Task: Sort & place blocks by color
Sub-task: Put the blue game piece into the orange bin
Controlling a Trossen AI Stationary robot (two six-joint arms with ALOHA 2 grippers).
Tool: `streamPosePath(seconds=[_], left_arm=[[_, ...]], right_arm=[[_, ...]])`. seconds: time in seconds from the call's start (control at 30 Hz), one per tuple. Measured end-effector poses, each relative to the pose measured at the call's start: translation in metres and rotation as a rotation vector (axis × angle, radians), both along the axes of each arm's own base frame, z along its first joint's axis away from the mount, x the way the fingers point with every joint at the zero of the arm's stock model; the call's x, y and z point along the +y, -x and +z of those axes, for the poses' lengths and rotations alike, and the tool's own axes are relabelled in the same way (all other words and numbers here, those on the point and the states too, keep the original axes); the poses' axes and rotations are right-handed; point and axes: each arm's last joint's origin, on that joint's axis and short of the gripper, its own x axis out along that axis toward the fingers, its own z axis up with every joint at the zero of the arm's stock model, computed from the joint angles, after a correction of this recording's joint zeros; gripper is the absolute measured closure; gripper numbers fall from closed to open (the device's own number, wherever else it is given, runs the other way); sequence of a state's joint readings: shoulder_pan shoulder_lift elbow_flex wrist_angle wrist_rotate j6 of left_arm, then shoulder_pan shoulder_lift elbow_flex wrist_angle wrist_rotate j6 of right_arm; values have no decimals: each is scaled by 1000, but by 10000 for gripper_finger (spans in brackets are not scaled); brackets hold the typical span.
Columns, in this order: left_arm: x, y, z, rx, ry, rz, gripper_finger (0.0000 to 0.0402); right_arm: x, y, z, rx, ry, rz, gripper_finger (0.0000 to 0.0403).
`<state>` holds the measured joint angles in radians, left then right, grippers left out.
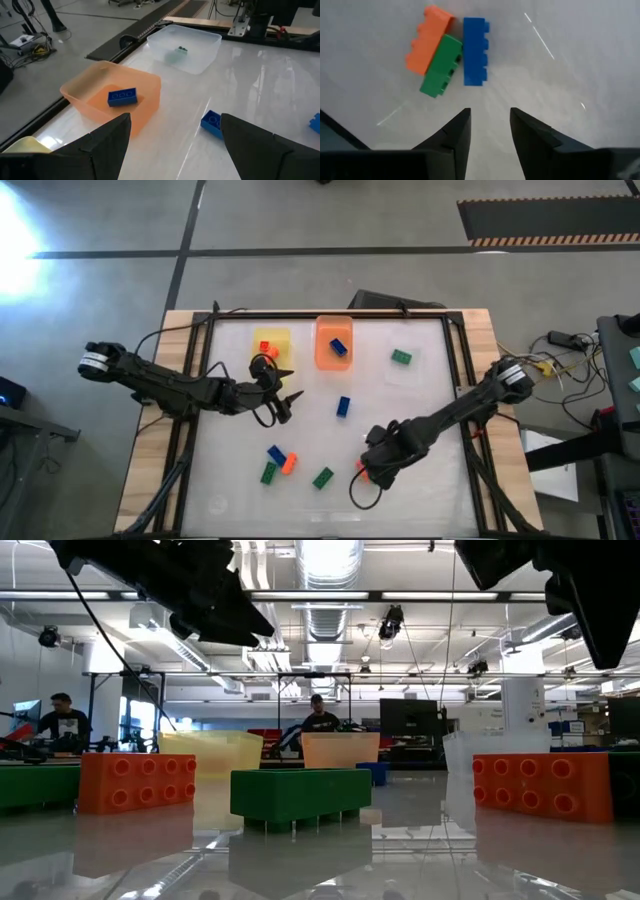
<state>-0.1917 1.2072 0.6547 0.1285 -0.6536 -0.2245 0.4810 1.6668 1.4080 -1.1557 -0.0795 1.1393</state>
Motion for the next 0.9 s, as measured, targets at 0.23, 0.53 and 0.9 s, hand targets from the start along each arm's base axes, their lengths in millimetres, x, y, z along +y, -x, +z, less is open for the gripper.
streamPosePath(seconds=[0.23, 0.53, 0.9], left_arm=[[0, 1, -2, 12, -5, -1, 114], [0, 1, -3, 15, -7, -3, 114], [0, 1, -3, 19, -13, -5, 114]], right_arm=[[7, -15, -16, 25, 27, 2, 225], [10, -23, -39, 63, 68, 52, 200], [13, -28, -54, 84, 78, 84, 211]])
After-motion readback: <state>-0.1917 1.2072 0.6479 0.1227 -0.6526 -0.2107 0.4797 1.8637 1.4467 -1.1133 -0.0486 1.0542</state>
